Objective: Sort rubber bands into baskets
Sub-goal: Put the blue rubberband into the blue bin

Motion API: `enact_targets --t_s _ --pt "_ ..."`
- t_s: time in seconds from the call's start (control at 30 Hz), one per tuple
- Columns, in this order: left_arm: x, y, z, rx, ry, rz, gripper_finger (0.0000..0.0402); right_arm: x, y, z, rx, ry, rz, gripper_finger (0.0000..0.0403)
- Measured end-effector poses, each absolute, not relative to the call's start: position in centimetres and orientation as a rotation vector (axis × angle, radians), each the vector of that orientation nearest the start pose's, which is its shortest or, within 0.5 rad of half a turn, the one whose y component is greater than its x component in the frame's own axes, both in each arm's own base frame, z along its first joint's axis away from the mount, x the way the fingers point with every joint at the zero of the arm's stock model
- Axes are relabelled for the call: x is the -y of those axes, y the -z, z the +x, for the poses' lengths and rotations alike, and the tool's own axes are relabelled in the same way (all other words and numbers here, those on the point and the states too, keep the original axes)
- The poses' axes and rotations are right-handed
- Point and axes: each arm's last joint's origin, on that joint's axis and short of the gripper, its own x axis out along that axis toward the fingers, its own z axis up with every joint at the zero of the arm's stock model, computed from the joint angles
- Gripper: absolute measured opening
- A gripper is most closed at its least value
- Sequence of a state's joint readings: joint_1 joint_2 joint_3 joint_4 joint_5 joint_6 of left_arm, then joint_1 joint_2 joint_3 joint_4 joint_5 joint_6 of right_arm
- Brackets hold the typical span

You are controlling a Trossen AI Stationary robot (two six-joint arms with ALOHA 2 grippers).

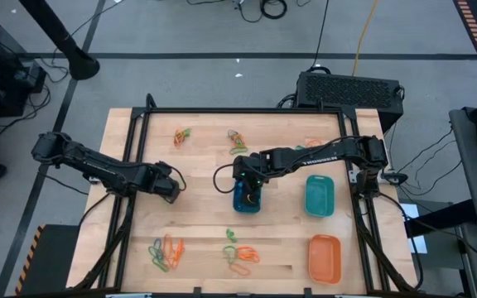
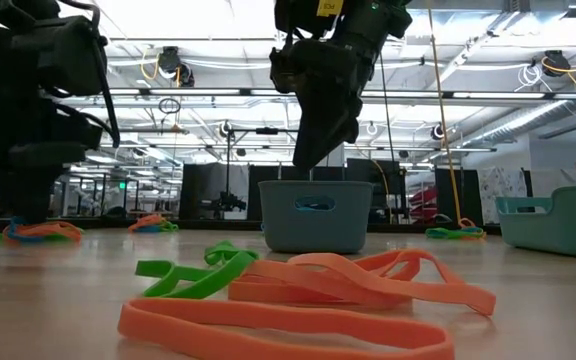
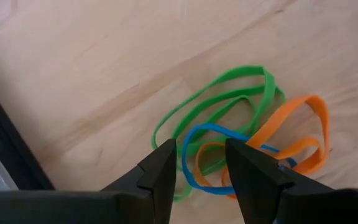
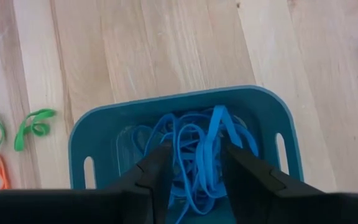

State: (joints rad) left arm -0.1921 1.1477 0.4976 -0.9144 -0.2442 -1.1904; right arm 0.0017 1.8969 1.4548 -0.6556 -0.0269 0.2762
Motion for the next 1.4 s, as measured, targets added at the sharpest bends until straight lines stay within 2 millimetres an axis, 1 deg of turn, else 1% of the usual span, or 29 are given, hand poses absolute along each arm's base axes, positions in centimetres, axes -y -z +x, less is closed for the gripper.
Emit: enact_targets --t_s 0.13,0.23,0.33,0.53,0.57,0.67,0.83,0.97,1.03,1.13,1.27,1.4 --pt "2.1 -14.8 14.2 -1.259 -0.903 -0.610 0.0143 -0.1 -21.7 39.6 -1.094 0.126 0.262 0.0125" --pt "2.0 -14.8 14.2 -1.259 -0.903 -0.609 0.0127 -0.1 -21.7 39.6 -1.094 0.126 0.262 0.0125" --pt "2.0 -14.8 14.2 -1.258 -0.903 -0.609 0.0095 -0.1 -21.7 39.6 -1.094 0.126 0.262 0.0125" --pt "2.0 -14.8 14.2 -1.261 -0.897 -0.601 0.0017 -0.1 -21.7 39.6 -1.094 0.126 0.262 0.0125" --pt "2.0 -14.8 14.2 -1.265 -0.891 -0.593 0.0010 -0.1 -21.7 39.6 -1.094 0.126 0.262 0.0125" --pt "2.0 -14.8 14.2 -1.266 -0.889 -0.590 0.0008 -0.2 -21.7 39.6 -1.094 0.131 0.284 0.0125" --pt "2.1 -15.2 14.2 -1.260 -0.861 -0.579 0.0004 -0.4 -22.1 39.5 -1.086 0.105 0.369 0.0125" --pt "2.2 -16.7 14.9 -1.204 -0.797 -0.584 0.0002 -0.8 -22.5 39.7 -1.062 0.052 0.441 0.0125" --pt "2.5 -18.0 15.3 -1.159 -0.750 -0.581 0.0002 -1.3 -23.0 40.0 -1.015 0.006 0.465 0.0125" --pt "3.0 -20.0 16.3 -1.064 -0.603 -0.558 0.0002 -2.2 -23.7 40.5 -0.939 -0.046 0.471 0.0125" --pt "4.2 -22.6 18.1 -0.847 -0.335 -0.517 0.0001 -3.4 -25.2 41.9 -0.729 -0.122 0.458 0.0125" --pt "5.0 -24.5 19.4 -0.632 -0.176 -0.510 0.0001 -4.3 -26.9 42.9 -0.529 -0.191 0.420 0.0125"
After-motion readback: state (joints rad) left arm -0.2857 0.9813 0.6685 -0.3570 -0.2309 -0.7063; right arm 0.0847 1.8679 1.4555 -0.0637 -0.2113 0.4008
